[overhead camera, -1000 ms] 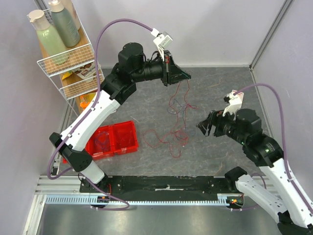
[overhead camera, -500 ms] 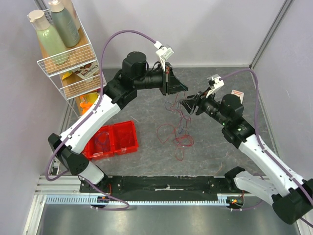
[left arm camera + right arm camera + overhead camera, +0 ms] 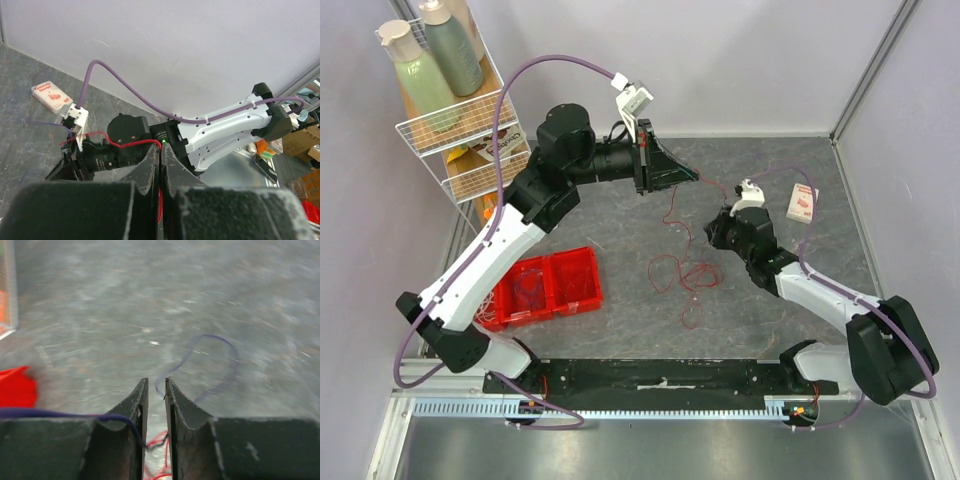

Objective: Untangle the cables

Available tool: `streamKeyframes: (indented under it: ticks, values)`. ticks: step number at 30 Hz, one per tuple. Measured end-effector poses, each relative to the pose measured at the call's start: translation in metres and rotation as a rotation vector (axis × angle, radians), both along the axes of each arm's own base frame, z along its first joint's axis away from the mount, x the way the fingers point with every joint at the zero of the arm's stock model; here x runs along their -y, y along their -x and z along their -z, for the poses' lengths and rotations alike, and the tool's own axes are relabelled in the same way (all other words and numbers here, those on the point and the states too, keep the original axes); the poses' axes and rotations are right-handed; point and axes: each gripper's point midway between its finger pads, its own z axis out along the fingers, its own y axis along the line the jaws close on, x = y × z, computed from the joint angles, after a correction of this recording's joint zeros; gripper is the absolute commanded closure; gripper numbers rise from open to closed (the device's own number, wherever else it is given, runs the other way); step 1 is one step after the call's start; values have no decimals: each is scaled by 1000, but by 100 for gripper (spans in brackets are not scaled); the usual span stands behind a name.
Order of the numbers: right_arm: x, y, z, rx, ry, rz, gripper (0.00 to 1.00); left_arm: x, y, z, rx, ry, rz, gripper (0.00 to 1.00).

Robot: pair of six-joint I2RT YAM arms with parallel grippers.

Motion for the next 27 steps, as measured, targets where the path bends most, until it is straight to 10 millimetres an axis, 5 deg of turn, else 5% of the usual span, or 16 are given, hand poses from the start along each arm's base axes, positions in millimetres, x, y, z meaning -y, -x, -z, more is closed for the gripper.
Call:
streamKeyframes:
  ticks: [2, 6, 12, 22, 24, 27]
  values:
    - [26, 2, 25, -74, 42, 99, 86, -4, 2, -6, 11, 10, -11, 98]
    - [85, -6, 43, -153, 78, 300, 99, -13, 6, -15, 21, 20, -48, 98]
    - [165, -9, 68, -267, 81, 512, 100, -28, 16, -34, 54, 52, -83, 98]
    - [215, -4, 82, -396, 116, 664, 100, -42, 18, -38, 65, 44, -147, 98]
    - [228, -1, 87, -419, 116, 702, 90, -45, 18, -36, 65, 30, -163, 98]
    - [229, 2, 92, -444, 110, 681, 58, -49, 21, -37, 70, 30, -168, 98]
